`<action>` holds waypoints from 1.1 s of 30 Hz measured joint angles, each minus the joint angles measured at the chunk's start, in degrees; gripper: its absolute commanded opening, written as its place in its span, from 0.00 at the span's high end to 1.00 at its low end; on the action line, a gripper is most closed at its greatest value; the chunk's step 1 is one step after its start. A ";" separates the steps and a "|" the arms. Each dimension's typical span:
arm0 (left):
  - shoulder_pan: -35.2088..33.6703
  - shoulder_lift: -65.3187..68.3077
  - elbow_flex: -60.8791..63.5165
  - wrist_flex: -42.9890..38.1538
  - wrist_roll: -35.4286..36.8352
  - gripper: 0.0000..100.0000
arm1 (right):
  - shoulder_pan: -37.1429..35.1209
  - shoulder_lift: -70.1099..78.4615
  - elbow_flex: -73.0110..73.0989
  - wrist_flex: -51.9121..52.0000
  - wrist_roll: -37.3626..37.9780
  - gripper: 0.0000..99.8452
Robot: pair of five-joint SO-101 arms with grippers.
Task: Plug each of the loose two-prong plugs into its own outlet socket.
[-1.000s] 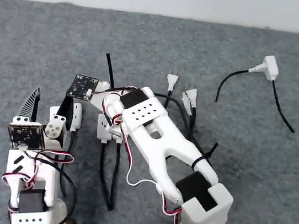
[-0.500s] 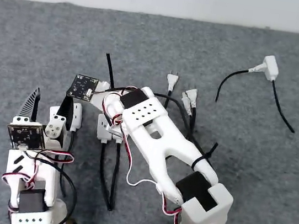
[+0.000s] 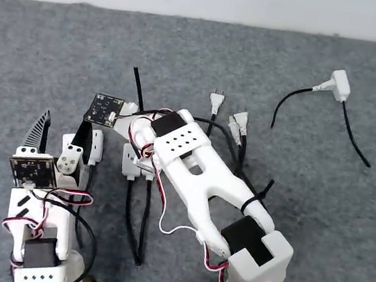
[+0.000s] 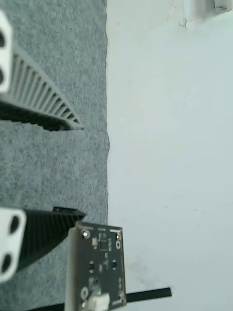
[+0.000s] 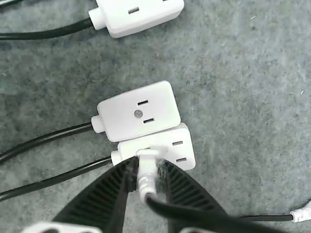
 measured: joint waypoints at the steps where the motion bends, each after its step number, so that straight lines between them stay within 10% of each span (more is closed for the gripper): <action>1: 0.00 0.00 0.09 0.00 0.00 0.76 | 0.00 0.00 0.00 0.00 0.00 0.99; 33: 0.09 0.09 0.09 0.09 0.00 0.76 | 0.26 1.14 0.18 -0.09 4.57 0.99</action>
